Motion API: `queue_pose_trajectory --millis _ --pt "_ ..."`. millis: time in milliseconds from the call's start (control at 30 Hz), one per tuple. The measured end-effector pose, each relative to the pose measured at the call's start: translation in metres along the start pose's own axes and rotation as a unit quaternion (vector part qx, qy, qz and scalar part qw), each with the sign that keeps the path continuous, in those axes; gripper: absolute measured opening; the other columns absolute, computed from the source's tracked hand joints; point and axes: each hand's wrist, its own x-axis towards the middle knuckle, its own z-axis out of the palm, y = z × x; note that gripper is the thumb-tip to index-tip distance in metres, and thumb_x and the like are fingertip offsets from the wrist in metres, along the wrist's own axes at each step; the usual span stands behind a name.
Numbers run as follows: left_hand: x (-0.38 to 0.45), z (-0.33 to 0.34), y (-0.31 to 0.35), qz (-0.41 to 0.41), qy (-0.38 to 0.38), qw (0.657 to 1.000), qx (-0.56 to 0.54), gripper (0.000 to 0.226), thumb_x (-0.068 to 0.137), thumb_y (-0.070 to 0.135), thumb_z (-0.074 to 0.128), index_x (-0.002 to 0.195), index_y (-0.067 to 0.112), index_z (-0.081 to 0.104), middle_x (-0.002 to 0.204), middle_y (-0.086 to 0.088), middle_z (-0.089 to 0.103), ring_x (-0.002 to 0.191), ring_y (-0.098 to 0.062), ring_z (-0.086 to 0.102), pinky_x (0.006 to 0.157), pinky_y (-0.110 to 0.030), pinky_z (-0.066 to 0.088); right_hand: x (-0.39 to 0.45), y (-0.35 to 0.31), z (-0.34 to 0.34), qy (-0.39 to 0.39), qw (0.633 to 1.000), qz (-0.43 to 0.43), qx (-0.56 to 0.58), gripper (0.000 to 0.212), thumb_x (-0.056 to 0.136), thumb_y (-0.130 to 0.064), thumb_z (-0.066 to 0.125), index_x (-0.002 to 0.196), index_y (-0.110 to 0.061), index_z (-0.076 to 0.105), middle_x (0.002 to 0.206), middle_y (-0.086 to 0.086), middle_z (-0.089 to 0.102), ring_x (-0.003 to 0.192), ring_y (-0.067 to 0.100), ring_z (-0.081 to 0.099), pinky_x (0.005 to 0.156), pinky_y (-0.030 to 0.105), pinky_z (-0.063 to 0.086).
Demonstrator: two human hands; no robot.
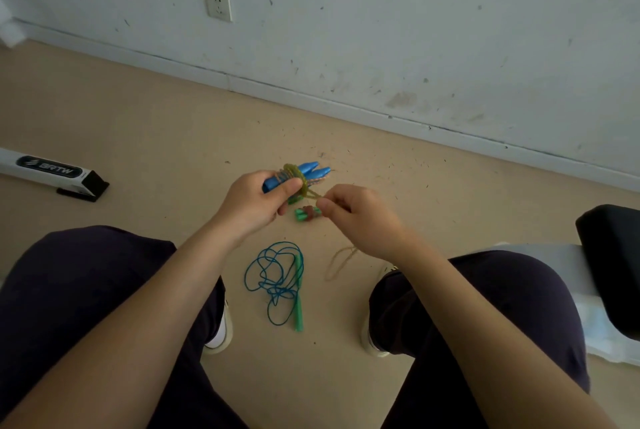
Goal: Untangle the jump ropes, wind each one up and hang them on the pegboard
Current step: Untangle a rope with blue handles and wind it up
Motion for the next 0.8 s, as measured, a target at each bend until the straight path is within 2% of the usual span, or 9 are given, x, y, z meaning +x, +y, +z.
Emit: queue_pose_trajectory --millis 67,167,233,300,467,533,633,700,800 --pt "0.002 -0.002 -0.003 0.001 -0.028 0.997 0.068 0.03 0.094 0.038 0.065 0.082 0.011 0.068 0.052 0.006 0.059 0.049 -0.011 0.048 0.057 -0.029 0.04 -0.003 0.002 -0.004 0.021 0.999 -0.036 0.006 0.025 0.099 -0.023 0.057 0.082 -0.005 0.061 0.063 -0.007 0.047 0.057 0.005 0.042 0.058 0.022 0.035" --pt "-0.004 -0.002 -0.001 -0.021 -0.195 0.979 0.063 0.029 0.092 0.039 0.068 0.086 0.011 0.067 0.06 0.001 0.058 0.056 -0.016 0.047 0.052 -0.024 0.037 -0.003 0.008 -0.011 0.053 0.997 -0.057 0.017 0.026 0.099 -0.021 0.055 0.08 -0.005 0.061 0.067 -0.002 0.055 0.06 0.005 0.046 0.059 0.023 0.039" --pt "-0.01 0.0 0.002 -0.023 -0.279 0.959 0.034 0.043 0.085 0.045 0.071 0.098 0.005 0.064 0.07 -0.007 0.054 0.064 -0.02 0.046 0.055 -0.025 0.037 -0.001 0.013 -0.012 0.073 0.995 -0.069 0.012 0.028 0.1 -0.023 0.055 0.079 -0.005 0.062 0.069 0.002 0.058 0.06 0.008 0.049 0.059 0.021 0.04" --pt "-0.011 0.003 0.003 -0.003 -0.316 0.949 0.01 0.062 0.077 0.051 0.072 0.105 -0.002 0.06 0.07 -0.006 0.051 0.061 -0.018 0.047 0.053 -0.022 0.037 0.001 0.016 -0.011 0.076 0.994 -0.075 0.02 0.026 0.099 -0.021 0.056 0.077 -0.009 0.061 0.068 -0.003 0.056 0.061 0.004 0.049 0.059 0.017 0.039" --pt "-0.011 0.0 0.006 0.068 -0.342 0.935 0.072 0.054 0.083 0.049 0.073 0.104 0.001 0.062 0.065 0.003 0.061 0.058 -0.012 0.054 0.055 -0.017 0.042 0.003 0.019 -0.003 0.015 0.996 -0.027 0.086 0.024 0.098 -0.022 0.059 0.074 -0.017 0.062 0.063 -0.01 0.052 0.055 -0.001 0.047 0.056 0.013 0.037" --pt "-0.012 0.0 0.005 0.068 -0.341 0.935 0.074 0.044 0.088 0.039 0.071 0.108 0.0 0.062 0.066 0.001 0.065 0.057 -0.017 0.052 0.053 -0.023 0.042 0.003 0.018 -0.005 -0.005 0.993 0.003 0.118 0.023 0.096 -0.025 0.061 0.073 -0.022 0.064 0.062 -0.009 0.054 0.052 -0.001 0.046 0.054 0.014 0.038" --pt "-0.011 -0.001 0.004 0.071 -0.33 0.939 0.067 0.033 0.09 0.031 0.069 0.107 0.003 0.063 0.072 -0.004 0.068 0.06 -0.024 0.053 0.055 -0.031 0.045 0.003 0.017 -0.007 -0.007 0.987 0.023 0.16 0.017 0.093 -0.027 0.066 0.077 -0.019 0.065 0.066 -0.003 0.058 0.057 0.003 0.049 0.056 0.02 0.042" --pt "-0.012 -0.002 0.005 0.078 -0.326 0.94 0.068 0.036 0.087 0.036 0.071 0.106 0.007 0.064 0.074 -0.005 0.069 0.061 -0.026 0.056 0.054 -0.031 0.047 0.003 0.017 -0.007 0.005 0.981 0.025 0.191 0.015 0.089 -0.026 0.07 0.083 -0.018 0.058 0.074 0.004 0.06 0.063 0.009 0.053 0.059 0.025 0.046" --pt "-0.014 -0.001 0.007 0.086 -0.315 0.943 0.069 0.029 0.09 0.031 0.071 0.105 0.007 0.063 0.074 -0.001 0.069 0.056 -0.02 0.056 0.054 -0.03 0.048 0.005 0.018 -0.01 0.011 0.976 0.034 0.214 0.022 0.088 -0.027 0.072 0.084 -0.014 0.055 0.074 0.005 0.057 0.061 0.009 0.051 0.055 0.023 0.044"
